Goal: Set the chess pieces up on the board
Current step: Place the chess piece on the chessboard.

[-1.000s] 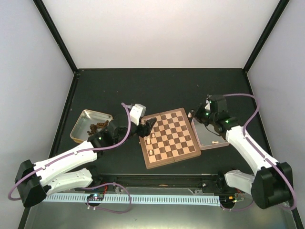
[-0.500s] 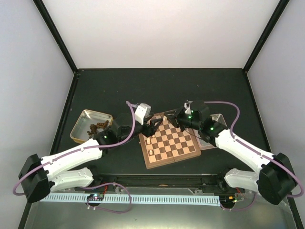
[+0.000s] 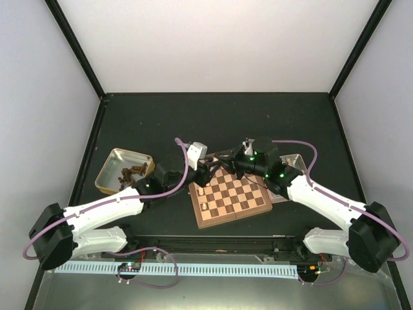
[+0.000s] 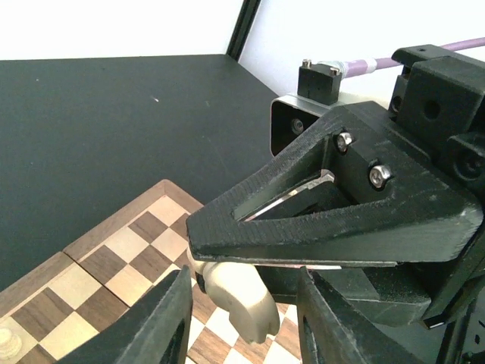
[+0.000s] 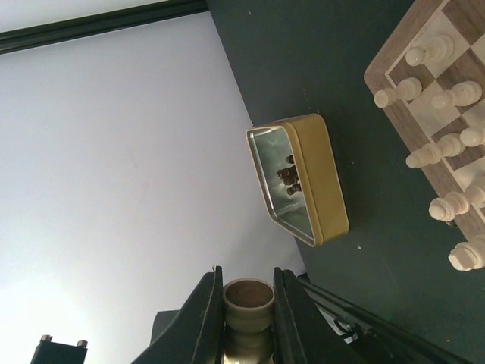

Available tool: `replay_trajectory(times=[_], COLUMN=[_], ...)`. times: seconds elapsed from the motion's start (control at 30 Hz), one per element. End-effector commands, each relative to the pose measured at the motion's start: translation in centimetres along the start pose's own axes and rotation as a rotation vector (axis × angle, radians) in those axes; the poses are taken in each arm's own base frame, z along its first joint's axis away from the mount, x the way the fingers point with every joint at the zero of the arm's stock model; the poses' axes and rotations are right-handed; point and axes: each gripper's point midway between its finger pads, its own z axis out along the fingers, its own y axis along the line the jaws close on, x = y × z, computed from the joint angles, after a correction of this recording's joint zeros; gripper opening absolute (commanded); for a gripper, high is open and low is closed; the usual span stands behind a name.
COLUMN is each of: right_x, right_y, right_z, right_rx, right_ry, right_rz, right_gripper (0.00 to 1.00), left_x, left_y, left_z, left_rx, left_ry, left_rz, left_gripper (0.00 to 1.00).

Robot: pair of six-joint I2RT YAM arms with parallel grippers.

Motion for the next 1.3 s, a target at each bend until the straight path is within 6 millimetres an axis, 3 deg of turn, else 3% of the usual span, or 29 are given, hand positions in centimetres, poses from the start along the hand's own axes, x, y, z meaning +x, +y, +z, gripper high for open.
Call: replay_trajectory(times=[0.0, 0.33, 0.43, 0.63, 0.77, 0.93, 1.1, 1.27], right_x=[1.0, 0.9, 0.5, -0.9, -2.6, -5.2, -7.2, -7.9], right_y=[2.1, 1.6, 1.3, 0.9, 1.3, 0.4, -1.6, -3.0], right_z=[0.1, 0.2, 0.1, -0.9, -3.1, -7.2, -10.6, -12.5], right_rx=[-0.057, -0.045, -0.034, -0.003, 0.015, 0.089, 0.176, 0.236], right_ry=[0.042, 0.039, 0.016, -0.080, -0.192, -0.373, -0.523, -0.588], right_rz=[0.015, 0.015, -0.006, -0.113, -0.218, -0.322, -0.363, -0.381], right_gripper=[0.07, 0.09, 0.19, 0.46, 0.55, 0.58, 0.59, 0.59], left_x=[-1.0, -1.0, -1.1, -0.6, 0.2, 0.9, 2.1, 4.6], left_y=[-0.3, 0.1, 0.2, 1.1, 2.0, 2.8, 2.2, 0.2], left_z=[0.2, -0.1, -0.4, -1.1, -2.0, -3.3, -4.1, -4.0], left_rx=[0.021, -0.001, -0.010, -0.082, -0.148, -0.200, -0.154, -0.046], left_ry=[-0.048, -0.062, -0.061, 0.024, 0.160, 0.316, 0.491, 0.710], left_rz=[0.015, 0.047, 0.059, 0.116, 0.187, 0.285, 0.352, 0.356], left_gripper=[0.37, 0.08, 0.02, 0.01, 0.02, 0.01, 0.02, 0.01])
